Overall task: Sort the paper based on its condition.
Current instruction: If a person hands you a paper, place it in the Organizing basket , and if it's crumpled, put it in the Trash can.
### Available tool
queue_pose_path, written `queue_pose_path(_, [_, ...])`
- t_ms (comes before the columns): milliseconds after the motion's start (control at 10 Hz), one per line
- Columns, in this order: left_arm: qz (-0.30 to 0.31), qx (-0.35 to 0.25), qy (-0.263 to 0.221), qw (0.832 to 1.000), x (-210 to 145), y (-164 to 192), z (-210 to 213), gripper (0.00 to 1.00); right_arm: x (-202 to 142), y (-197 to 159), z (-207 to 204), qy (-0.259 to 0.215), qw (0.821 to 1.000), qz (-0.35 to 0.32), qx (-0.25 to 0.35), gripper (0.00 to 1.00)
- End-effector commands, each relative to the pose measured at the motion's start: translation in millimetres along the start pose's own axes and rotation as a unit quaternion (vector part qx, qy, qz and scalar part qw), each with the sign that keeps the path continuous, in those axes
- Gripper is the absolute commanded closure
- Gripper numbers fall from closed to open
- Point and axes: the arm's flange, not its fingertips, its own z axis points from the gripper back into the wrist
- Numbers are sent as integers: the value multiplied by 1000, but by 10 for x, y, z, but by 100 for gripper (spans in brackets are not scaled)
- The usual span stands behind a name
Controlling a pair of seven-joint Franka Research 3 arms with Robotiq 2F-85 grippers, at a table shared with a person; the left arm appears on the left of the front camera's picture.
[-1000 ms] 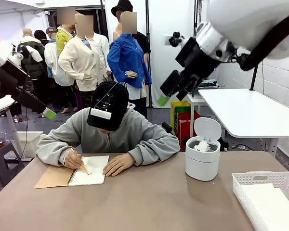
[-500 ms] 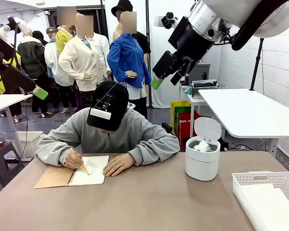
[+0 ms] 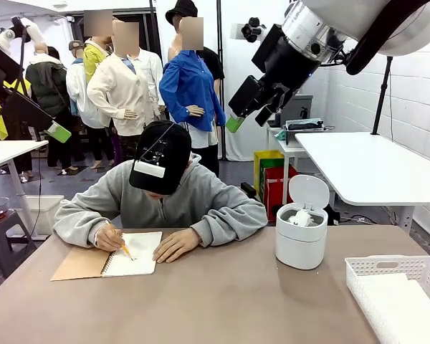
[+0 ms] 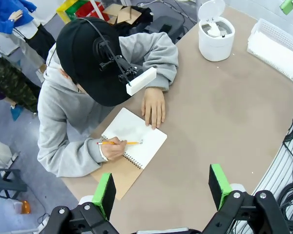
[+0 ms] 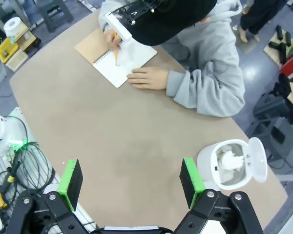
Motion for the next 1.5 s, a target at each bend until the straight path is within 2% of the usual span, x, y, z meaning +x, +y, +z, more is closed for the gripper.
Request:
queue_pose_path(0, [2, 2, -2, 1000, 11, 6, 22, 0, 8, 1, -5, 0, 1000, -2, 1, 0])
queue_pose_path(500, [0, 0, -1, 1000, 5, 1, 9, 0, 8, 1, -5, 0, 1000, -2, 1, 0])
queue_pose_path(1000, [32, -4, -5, 999, -203, 18, 185, 0, -122, -106, 137, 16, 1000, -12, 8, 0])
queue_pose_path(1400, [5, -10, 5, 1000, -268, 134, 258, 0, -183, -173, 247, 13, 1000, -21, 4, 0])
